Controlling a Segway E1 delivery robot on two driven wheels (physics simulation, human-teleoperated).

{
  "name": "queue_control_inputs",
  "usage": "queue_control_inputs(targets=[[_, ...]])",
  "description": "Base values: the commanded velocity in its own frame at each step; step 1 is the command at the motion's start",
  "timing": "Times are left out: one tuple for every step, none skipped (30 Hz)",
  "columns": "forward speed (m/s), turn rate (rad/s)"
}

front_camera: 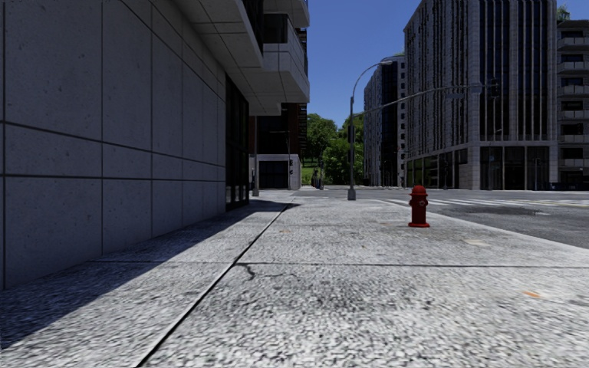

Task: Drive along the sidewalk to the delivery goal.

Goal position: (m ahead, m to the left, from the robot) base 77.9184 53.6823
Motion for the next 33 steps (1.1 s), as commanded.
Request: queue_control_inputs(targets=[[2.0,0.0],[2.0,0.0],[2.0,0.0],[2.0,0.0],[2.0,0.0],[2.0,0.0],[2.0,0.0],[2.0,0.0],[2.0,0.0],[2.0,0.0],[2.0,0.0],[2.0,0.0],[2.0,0.0],[2.0,0.0],[2.0,0.0],[2.0,0.0],[2.0,0.0],[2.0,0.0],[2.0,0.0],[2.0,0.0],[2.0,0.0],[2.0,0.0],[2.0,0.0],[2.0,0.0],[2.0,0.0],[2.0,0.0],[2.0,0.0],[2.0,0.0],[2.0,0.0],[2.0,0.0],[2.0,0.0],[2.0,0.0],[2.0,0.0]])
